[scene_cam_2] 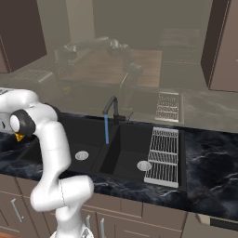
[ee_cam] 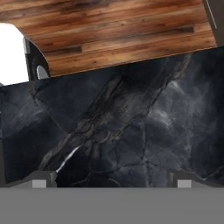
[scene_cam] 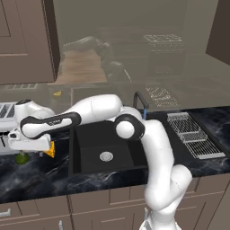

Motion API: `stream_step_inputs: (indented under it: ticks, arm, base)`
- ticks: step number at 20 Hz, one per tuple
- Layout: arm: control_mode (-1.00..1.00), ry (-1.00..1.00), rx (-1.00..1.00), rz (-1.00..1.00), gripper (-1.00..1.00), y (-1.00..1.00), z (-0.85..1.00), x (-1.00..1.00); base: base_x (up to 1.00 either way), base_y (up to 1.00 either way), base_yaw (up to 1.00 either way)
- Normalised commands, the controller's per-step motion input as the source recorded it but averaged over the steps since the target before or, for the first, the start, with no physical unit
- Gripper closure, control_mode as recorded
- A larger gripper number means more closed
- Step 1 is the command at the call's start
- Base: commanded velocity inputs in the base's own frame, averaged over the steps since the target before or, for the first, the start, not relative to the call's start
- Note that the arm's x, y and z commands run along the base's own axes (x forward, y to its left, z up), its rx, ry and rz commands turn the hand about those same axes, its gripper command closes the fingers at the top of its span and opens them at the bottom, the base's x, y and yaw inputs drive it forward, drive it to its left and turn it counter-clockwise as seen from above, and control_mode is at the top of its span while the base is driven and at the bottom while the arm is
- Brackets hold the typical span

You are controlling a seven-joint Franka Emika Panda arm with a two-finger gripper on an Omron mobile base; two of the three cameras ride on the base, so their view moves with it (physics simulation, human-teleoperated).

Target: Turn on the sink faucet. Then move the lime from the counter to the sink. Turn off the sink. Move the vegetable from the sink to the pot next to the stove. Finally move the pot to the front left burner.

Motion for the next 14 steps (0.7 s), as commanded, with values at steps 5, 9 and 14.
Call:
stream_step_inputs:
  ticks: [5, 9, 14]
  arm:
    - [-1.00, 0.00, -0.05, 0.00, -1.00, 0.04, -0.29, 0.11]
    - [-1.00, 0.00, 0.00, 0.00, -1.00, 0.18, -0.03, 0.14]
    - [-1.00, 0.00, 0.00, 0.00, -1.00, 0.17, -0.10, 0.24]
  base:
    - [0.00, 0.00, 0.00]
    - [0.00, 0.00, 0.00]
    - [0.00, 0.00, 0.00]
